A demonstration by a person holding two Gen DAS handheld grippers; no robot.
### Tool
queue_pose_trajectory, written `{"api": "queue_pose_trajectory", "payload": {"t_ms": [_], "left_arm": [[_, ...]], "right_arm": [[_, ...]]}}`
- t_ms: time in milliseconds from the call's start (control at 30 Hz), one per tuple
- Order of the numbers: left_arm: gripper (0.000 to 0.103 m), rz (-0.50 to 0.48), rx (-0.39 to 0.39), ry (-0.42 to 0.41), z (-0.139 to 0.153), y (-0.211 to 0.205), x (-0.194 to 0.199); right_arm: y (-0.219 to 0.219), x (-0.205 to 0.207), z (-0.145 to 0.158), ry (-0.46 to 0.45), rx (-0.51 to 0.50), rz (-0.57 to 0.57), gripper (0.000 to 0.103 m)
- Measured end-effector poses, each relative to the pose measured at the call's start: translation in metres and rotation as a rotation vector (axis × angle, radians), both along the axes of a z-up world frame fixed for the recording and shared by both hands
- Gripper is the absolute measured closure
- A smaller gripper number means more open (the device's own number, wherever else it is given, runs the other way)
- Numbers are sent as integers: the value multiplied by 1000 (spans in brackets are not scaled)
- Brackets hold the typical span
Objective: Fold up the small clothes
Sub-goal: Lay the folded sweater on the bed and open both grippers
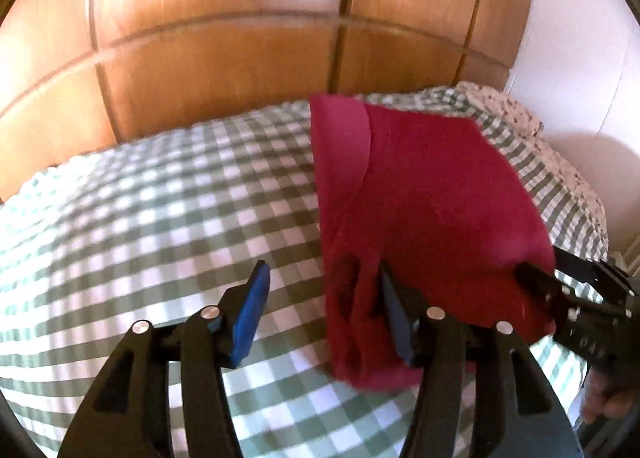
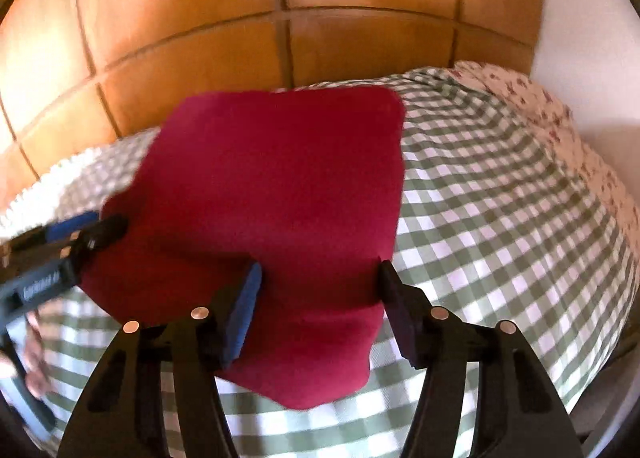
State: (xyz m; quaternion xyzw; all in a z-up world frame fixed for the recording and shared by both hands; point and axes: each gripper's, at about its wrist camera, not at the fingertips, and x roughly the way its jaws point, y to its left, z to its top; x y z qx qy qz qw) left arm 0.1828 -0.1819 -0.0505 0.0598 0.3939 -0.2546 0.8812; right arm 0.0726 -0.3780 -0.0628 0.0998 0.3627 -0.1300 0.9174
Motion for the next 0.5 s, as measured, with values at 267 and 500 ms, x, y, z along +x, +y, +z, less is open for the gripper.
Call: {"api": "queue_pose_trajectory", "payload": {"t_ms": [267, 500], "left_arm": [[26, 67, -40, -72, 25, 36, -36], [19, 158, -40, -78, 30, 66, -55]], "right_arm": [[20, -30, 16, -45, 23, -119, 36], [50, -51, 31, -91, -67, -175, 21]]}}
